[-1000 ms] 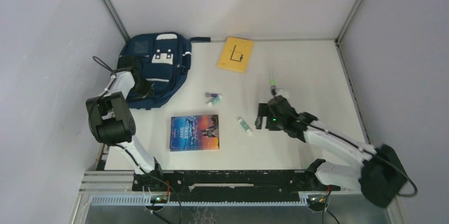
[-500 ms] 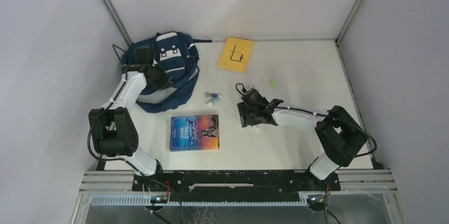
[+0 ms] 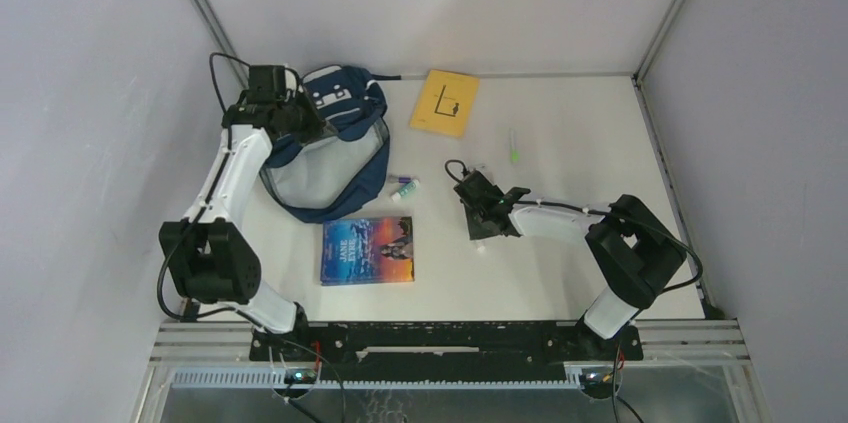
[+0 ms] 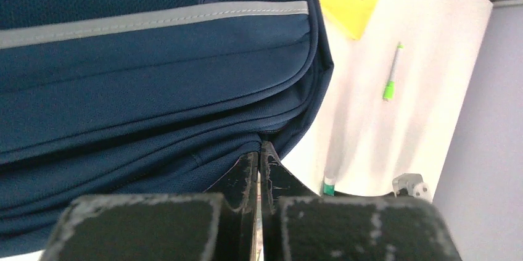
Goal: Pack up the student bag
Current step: Adjust the student bag at the corner of the board.
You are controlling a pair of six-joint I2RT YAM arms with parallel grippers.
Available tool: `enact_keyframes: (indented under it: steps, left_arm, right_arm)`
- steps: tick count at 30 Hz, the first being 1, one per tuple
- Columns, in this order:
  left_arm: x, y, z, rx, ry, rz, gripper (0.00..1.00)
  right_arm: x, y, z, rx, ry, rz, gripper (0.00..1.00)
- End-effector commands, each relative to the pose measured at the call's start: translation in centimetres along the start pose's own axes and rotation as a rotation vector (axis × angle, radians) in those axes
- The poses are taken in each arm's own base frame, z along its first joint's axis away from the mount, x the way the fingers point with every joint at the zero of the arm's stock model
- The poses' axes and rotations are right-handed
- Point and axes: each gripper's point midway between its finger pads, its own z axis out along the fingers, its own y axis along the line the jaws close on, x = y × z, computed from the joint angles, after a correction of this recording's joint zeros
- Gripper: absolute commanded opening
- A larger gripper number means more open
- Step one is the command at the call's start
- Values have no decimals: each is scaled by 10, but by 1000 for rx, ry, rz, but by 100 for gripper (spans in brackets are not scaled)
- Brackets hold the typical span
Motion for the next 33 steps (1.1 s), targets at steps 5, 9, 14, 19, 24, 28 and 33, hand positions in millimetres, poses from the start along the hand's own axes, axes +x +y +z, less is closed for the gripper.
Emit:
enact_keyframes:
  steps: [5,9,14,19,24,28,33]
  left_arm:
    - [-52,-72,-41,239,-167,112,0]
    - [-57,-75,-35,244,-160,106,0]
    - [-49,-63,-37,196,-155,112,0]
    - [-21,-34,-32,125,-131,95,0]
    - [-7,-19,-18,93,-99,82,0]
    - [-20,2,-5,-16,-138,73,0]
    - [-17,17,1,-92,-85,39,48]
  right_arm:
    - [0,17,-3,0,14,194,39]
    - [3,25,-4,-12,12,203,65]
    - [-6,21,-17,-5,-29,201,87]
    - [-23,23,-36,-46,-96,192,94]
    - [-33,21,-43,-48,-115,195,95]
    - [-41,25,-53,-76,-142,208,95]
    - [-48,26,-70,-95,-182,252,96]
